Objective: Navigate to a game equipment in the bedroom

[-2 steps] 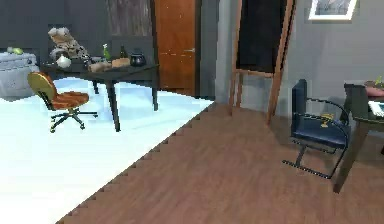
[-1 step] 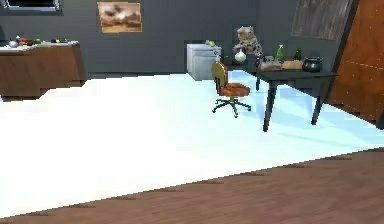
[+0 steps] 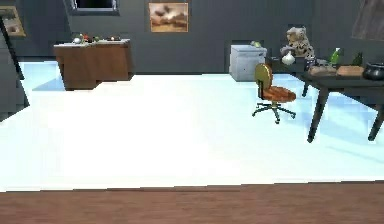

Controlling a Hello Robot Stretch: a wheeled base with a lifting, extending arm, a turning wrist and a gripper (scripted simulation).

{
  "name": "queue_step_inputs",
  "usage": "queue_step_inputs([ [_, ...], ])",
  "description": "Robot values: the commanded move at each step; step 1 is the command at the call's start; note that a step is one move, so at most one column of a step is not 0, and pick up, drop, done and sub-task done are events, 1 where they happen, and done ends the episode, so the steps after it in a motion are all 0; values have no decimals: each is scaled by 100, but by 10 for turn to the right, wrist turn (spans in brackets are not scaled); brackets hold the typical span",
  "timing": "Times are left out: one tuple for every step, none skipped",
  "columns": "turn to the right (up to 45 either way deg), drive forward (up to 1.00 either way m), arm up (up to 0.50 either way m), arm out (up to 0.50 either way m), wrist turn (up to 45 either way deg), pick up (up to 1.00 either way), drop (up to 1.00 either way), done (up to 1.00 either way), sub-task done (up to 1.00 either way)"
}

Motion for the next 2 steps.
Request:
queue_step_inputs([
  [0, 25, 0, 0, 0, 0, 0, 0, 0],
  [-450, 0, 0, 0, 0, 0, 0, 0, 0],
])
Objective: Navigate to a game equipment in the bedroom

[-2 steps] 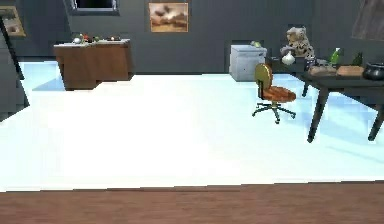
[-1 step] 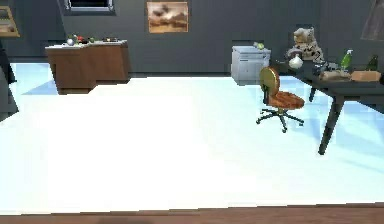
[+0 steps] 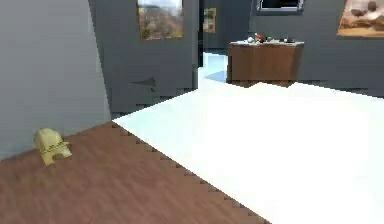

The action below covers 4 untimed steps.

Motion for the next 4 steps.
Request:
queue_step_inputs([
  [-450, 0, 0, 0, 0, 0, 0, 0, 0],
  [0, 50, 0, 0, 0, 0, 0, 0, 0],
  [-300, 0, 0, 0, 0, 0, 0, 0, 0],
  [0, 100, 0, 0, 0, 0, 0, 0, 0],
])
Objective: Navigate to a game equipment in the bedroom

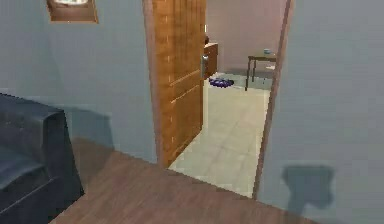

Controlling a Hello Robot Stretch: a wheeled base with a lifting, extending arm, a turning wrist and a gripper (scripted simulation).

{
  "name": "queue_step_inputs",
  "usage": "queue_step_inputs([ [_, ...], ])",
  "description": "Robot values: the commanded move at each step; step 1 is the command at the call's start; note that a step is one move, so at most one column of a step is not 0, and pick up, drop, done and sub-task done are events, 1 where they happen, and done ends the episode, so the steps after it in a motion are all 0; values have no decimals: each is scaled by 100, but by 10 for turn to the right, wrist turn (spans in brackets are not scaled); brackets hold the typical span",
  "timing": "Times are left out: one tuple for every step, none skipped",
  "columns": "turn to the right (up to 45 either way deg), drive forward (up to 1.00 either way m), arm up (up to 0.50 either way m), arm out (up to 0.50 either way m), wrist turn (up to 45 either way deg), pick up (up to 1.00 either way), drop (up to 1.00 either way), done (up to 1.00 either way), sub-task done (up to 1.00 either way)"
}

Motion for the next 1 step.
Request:
queue_step_inputs([
  [0, 90, 0, 0, 0, 0, 0, 0, 0],
])
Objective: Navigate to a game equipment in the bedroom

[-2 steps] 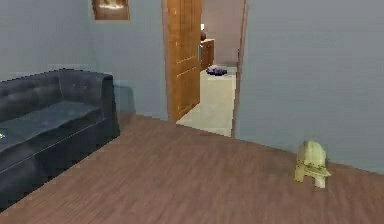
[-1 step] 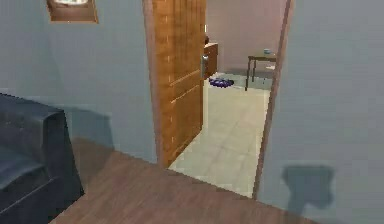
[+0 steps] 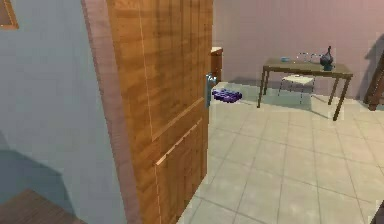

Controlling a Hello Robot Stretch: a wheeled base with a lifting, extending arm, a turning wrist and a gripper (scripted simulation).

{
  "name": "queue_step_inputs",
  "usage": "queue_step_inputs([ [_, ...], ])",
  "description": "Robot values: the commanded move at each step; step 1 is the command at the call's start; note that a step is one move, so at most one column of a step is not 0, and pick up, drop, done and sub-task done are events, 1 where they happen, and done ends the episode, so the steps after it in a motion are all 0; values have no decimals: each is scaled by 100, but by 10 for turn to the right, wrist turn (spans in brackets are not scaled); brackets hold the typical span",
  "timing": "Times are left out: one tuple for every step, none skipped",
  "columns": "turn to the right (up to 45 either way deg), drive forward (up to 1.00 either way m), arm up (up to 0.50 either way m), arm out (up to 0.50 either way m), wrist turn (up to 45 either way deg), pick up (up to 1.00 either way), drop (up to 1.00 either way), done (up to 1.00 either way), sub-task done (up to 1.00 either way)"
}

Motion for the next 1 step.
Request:
queue_step_inputs([
  [210, 0, 0, 0, 0, 0, 0, 0, 0],
])
